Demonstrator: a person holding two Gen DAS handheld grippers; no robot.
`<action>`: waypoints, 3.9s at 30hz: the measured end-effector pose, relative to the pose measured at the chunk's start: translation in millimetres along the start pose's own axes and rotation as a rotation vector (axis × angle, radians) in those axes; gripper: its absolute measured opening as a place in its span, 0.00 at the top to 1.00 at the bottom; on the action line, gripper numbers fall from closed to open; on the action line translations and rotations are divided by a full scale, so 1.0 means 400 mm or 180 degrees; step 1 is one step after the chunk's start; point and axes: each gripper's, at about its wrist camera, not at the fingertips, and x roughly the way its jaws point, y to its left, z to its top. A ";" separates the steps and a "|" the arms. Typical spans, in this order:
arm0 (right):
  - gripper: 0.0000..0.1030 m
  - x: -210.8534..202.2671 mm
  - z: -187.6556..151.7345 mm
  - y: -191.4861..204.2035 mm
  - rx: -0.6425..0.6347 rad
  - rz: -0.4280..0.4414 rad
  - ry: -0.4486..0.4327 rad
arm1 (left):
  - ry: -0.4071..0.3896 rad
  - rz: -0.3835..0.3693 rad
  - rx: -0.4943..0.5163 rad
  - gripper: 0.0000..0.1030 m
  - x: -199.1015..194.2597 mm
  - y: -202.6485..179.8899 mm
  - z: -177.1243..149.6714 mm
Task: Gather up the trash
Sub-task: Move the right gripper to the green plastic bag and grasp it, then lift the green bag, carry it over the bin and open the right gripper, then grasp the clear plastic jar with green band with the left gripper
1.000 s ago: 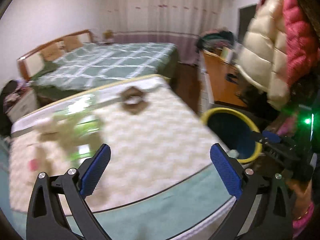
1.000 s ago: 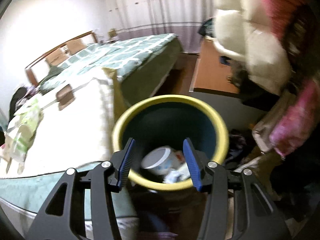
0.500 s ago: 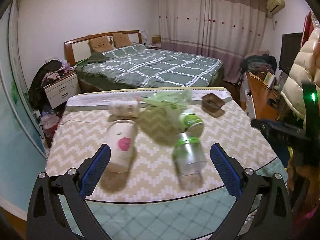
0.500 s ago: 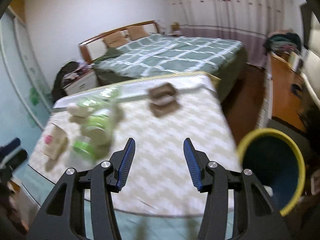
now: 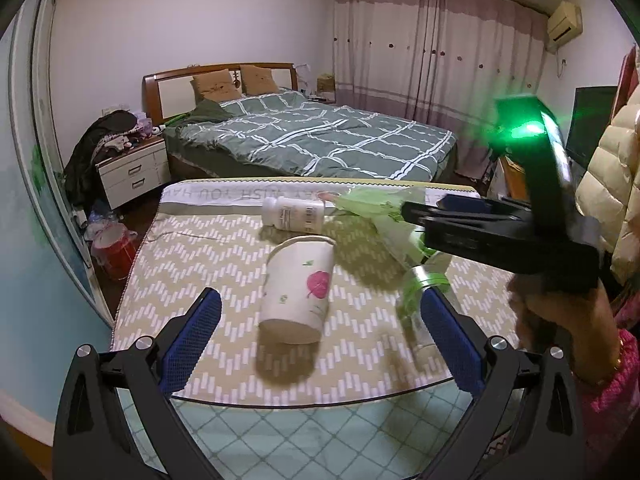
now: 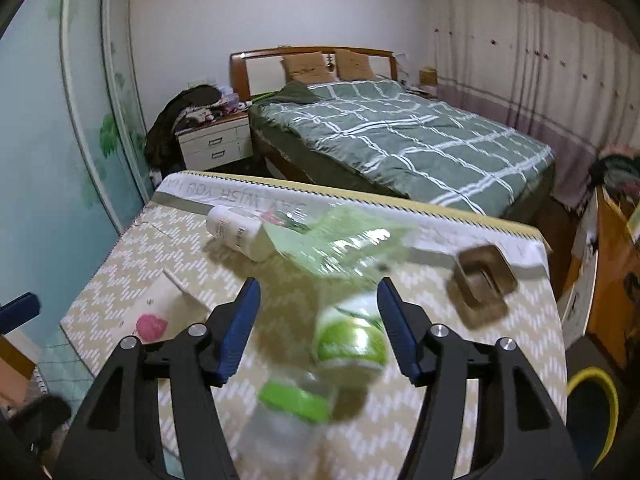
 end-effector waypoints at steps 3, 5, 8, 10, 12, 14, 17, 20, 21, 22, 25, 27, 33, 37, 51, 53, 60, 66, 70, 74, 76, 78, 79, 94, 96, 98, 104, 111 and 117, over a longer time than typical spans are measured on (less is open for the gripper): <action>0.44 0.041 0.021 0.026 -0.0202 -0.0110 0.0030 | 0.0025 0.0015 -0.0048 0.05 0.005 0.013 -0.006; 0.44 0.070 0.030 0.040 -0.0291 -0.0162 0.0098 | 0.0042 0.0019 -0.0071 0.05 0.010 0.018 -0.010; 0.44 0.110 0.029 0.041 -0.0392 -0.0321 0.0190 | 0.0053 0.0014 -0.0078 0.05 0.014 0.018 -0.014; 0.44 0.127 0.026 0.037 -0.0399 -0.0388 0.0217 | 0.0061 -0.0003 -0.0072 0.05 0.017 0.016 -0.016; 0.51 0.131 0.025 0.029 -0.0384 -0.0385 0.0208 | 0.0067 -0.0014 -0.0062 0.05 0.018 0.013 -0.019; 0.80 0.133 0.024 0.019 -0.0331 -0.0319 0.0228 | 0.0078 -0.0023 -0.0052 0.05 0.021 0.008 -0.020; 0.91 0.123 0.026 0.000 -0.0241 -0.0232 0.0200 | 0.0096 -0.0042 -0.0042 0.05 0.026 0.003 -0.023; 0.96 0.101 0.031 -0.013 -0.0181 -0.0195 0.0113 | 0.0104 -0.0046 -0.0030 0.05 0.027 -0.003 -0.025; 0.96 0.090 0.034 -0.019 -0.0152 -0.0177 0.0078 | 0.0106 -0.0047 -0.0029 0.05 0.027 -0.004 -0.025; 0.96 0.080 0.036 -0.021 -0.0127 -0.0165 0.0045 | 0.0104 -0.0053 -0.0027 0.05 0.026 -0.007 -0.026; 0.96 0.038 0.042 -0.044 -0.0029 -0.0137 -0.0060 | 0.0097 -0.0072 -0.0014 0.05 0.022 -0.011 -0.024; 0.96 0.007 0.042 -0.059 0.0041 -0.0115 -0.0129 | 0.0095 -0.0091 0.0001 0.05 0.019 -0.018 -0.022; 0.98 -0.083 0.022 -0.098 0.0223 -0.0094 -0.0303 | 0.0107 -0.0165 0.0075 0.05 0.013 -0.052 -0.025; 0.99 -0.144 0.003 -0.127 0.0347 -0.0100 -0.0405 | 0.0107 -0.0234 0.0132 0.05 0.005 -0.081 -0.027; 0.99 -0.324 -0.139 -0.300 0.0924 -0.0328 -0.0619 | 0.0216 -0.0456 0.0380 0.05 0.028 -0.195 -0.045; 0.99 -0.349 -0.162 -0.331 0.0997 -0.0405 -0.0647 | 0.0259 -0.0493 0.0416 0.05 0.042 -0.216 -0.049; 0.99 -0.421 -0.252 -0.460 0.1282 -0.0884 -0.0677 | 0.0368 -0.0551 0.0478 0.05 0.090 -0.272 -0.059; 0.99 -0.416 -0.340 -0.565 0.1566 -0.1217 -0.0519 | 0.0458 -0.0486 0.0507 0.05 0.140 -0.299 -0.063; 0.98 -0.393 -0.392 -0.611 0.1663 -0.1492 -0.0381 | 0.0528 -0.0446 0.0468 0.05 0.172 -0.302 -0.063; 0.94 -0.364 -0.417 -0.641 0.1745 -0.1661 -0.0282 | 0.0575 -0.0411 0.0437 0.05 0.199 -0.304 -0.062; 0.86 -0.356 -0.428 -0.647 0.1809 -0.1690 -0.0262 | 0.0590 -0.0391 0.0431 0.05 0.209 -0.305 -0.062; 0.82 -0.346 -0.433 -0.642 0.1821 -0.1711 -0.0251 | 0.0603 -0.0376 0.0430 0.05 0.217 -0.305 -0.062; 0.81 -0.342 -0.435 -0.636 0.1819 -0.1711 -0.0260 | 0.0612 -0.0366 0.0429 0.05 0.223 -0.306 -0.063; 0.69 -0.351 -0.430 -0.580 0.1714 -0.1774 -0.0389 | 0.0687 -0.0138 0.0396 0.11 0.286 -0.298 -0.062; 0.69 -0.351 -0.429 -0.576 0.1700 -0.1779 -0.0382 | 0.0710 -0.0111 0.0396 0.16 0.295 -0.298 -0.061; 0.68 -0.352 -0.430 -0.580 0.1707 -0.1775 -0.0385 | 0.0754 -0.0071 0.0394 0.21 0.304 -0.298 -0.062; 0.67 -0.352 -0.431 -0.590 0.1750 -0.1740 -0.0380 | 0.0801 -0.0062 0.0407 0.32 0.321 -0.300 -0.070; 0.67 -0.351 -0.431 -0.591 0.1751 -0.1740 -0.0376 | 0.0778 -0.0119 0.0479 0.49 0.317 -0.307 -0.074; 0.66 -0.349 -0.431 -0.596 0.1755 -0.1726 -0.0374 | 0.0694 -0.0204 0.0599 0.50 0.268 -0.325 -0.061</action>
